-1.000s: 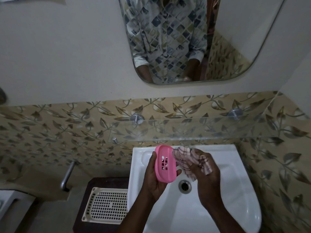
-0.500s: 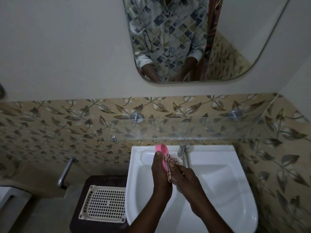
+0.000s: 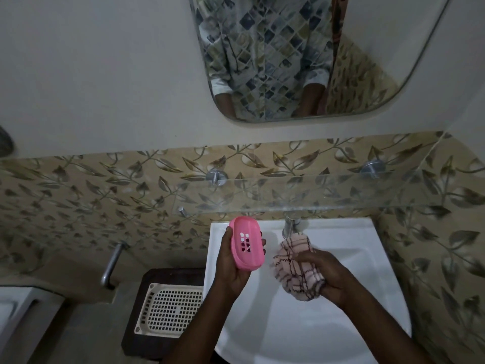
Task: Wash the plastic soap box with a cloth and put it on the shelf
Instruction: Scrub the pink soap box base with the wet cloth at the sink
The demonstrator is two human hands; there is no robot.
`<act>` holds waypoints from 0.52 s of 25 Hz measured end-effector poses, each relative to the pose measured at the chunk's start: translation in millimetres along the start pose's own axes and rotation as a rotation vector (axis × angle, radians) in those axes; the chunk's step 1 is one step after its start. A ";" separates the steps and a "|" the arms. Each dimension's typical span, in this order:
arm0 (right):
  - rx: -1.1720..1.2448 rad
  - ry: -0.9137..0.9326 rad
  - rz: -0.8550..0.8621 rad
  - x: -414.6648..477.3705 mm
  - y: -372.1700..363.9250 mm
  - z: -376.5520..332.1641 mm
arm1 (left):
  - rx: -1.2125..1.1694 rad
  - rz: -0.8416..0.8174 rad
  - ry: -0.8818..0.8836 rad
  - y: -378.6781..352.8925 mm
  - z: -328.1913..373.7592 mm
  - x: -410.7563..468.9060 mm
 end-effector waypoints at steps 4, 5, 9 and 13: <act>-0.514 0.683 0.329 -6.7 -19.7 -2.5 | 0.155 -0.027 -0.028 -0.8 -4.0 -2.4; -0.713 0.888 0.387 -5.4 -27.3 3.3 | 0.184 -0.033 -0.038 -4.8 -6.3 -2.2; -1.308 1.227 0.482 12.1 -42.1 64.5 | 0.257 -0.035 0.021 -16.2 -11.3 -2.6; -1.370 0.986 0.087 10.6 -28.3 36.8 | 0.384 -0.033 -0.088 -1.4 -23.8 -4.7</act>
Point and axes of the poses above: each hand's wrist, its own x-axis towards the middle knuckle, its own y-axis out of the back of the hand, z = x × y, the point moved 1 cm from there along x, towards the middle knuckle, and after that the axes turned 10 degrees about -y, right-handed, at the moved point
